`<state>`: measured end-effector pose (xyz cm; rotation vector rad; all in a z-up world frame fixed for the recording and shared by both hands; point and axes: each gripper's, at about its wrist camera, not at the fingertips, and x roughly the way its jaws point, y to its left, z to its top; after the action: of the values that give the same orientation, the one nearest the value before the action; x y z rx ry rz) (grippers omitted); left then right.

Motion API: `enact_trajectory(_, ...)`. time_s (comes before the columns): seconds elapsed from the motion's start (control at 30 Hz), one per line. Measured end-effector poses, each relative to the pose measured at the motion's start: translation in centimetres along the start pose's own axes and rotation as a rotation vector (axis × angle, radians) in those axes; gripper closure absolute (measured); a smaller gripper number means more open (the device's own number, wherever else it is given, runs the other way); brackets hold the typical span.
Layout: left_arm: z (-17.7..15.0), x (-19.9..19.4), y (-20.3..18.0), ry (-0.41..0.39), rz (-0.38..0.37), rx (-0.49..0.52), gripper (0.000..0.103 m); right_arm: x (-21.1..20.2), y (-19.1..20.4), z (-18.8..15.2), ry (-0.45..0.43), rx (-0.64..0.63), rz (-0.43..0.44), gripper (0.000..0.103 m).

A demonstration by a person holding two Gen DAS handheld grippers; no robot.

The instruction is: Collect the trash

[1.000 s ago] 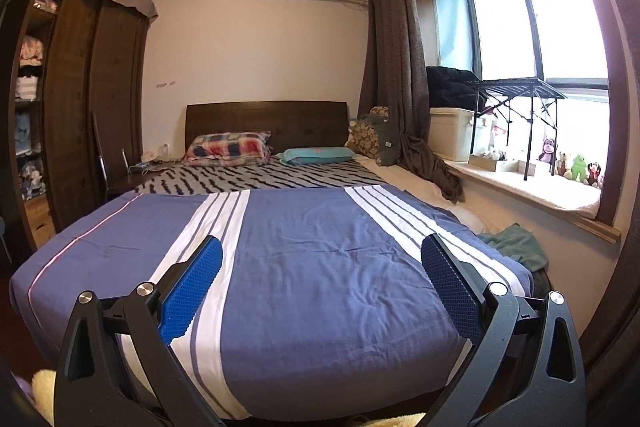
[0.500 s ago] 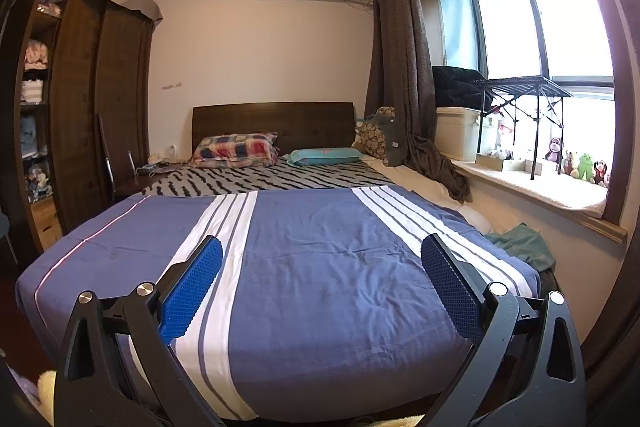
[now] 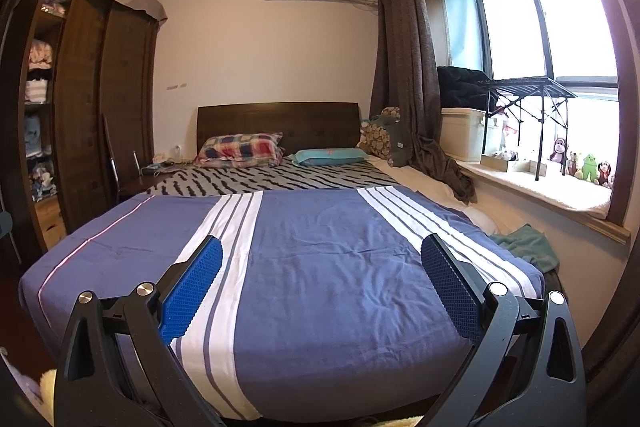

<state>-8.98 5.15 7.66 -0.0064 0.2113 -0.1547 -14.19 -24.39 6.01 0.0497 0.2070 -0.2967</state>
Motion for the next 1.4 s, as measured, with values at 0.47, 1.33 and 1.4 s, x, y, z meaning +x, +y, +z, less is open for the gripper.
enact_trajectory(0.47,-0.1,0.2,-0.1,0.005,-0.005,0.002,0.008,-0.2,0.5,-0.1,0.006,0.000,0.002,0.003)
enact_trajectory(1.33,0.0,0.3,-0.2,0.004,-0.012,0.002,0.008,-0.2,0.9,-0.1,0.009,0.001,0.010,0.003)
enact_trajectory(1.4,-0.1,0.3,-0.2,0.005,-0.013,0.002,0.008,-0.2,1.0,-0.1,0.010,0.001,0.011,0.003)
